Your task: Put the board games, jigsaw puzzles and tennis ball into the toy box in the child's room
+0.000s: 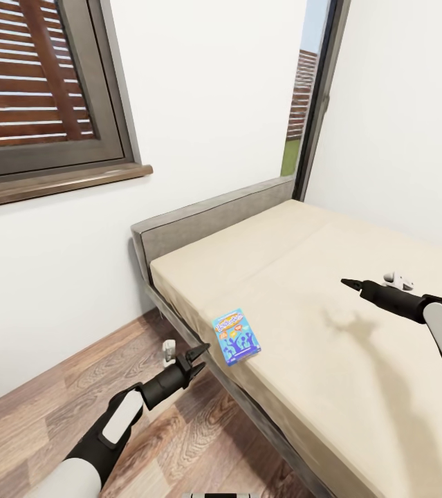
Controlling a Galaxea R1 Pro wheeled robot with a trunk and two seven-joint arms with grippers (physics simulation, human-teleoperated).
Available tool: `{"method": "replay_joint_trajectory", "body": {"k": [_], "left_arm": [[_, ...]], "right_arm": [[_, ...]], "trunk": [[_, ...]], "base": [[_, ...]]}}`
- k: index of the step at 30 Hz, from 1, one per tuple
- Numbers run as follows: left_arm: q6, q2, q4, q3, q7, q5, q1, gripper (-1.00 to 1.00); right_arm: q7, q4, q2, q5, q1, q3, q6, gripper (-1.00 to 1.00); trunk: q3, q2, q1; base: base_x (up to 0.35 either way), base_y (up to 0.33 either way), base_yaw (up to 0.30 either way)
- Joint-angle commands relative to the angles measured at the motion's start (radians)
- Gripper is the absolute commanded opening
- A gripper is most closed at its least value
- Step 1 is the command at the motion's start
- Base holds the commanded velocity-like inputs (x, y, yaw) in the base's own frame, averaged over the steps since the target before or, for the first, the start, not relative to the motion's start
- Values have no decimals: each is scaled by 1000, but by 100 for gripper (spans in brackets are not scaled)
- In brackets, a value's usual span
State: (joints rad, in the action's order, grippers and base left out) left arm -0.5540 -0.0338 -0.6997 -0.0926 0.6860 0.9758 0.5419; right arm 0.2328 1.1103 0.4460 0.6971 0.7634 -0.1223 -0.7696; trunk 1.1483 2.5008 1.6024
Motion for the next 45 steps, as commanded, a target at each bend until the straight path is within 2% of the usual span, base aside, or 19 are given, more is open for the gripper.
{"method": "replay_joint_trajectory", "body": {"k": [1, 13, 45], "left_arm": [[-7, -4, 0, -1, -2, 8, 1, 100], [-5, -25, 0, -1, -8, 4, 1, 100], [-1, -52, 0, -21, -15, 1, 3, 100]], "right_arm": [[5, 0, 0, -4, 1, -2, -5, 100], [5, 0, -1, -4, 1, -2, -5, 100], [4, 0, -1, -4, 1, -2, -5, 100]], "trunk": [[1, 0, 0], [1, 0, 0], [1, 0, 0]], "base": [[0, 0, 0], [0, 0, 0], [0, 0, 0]]}}
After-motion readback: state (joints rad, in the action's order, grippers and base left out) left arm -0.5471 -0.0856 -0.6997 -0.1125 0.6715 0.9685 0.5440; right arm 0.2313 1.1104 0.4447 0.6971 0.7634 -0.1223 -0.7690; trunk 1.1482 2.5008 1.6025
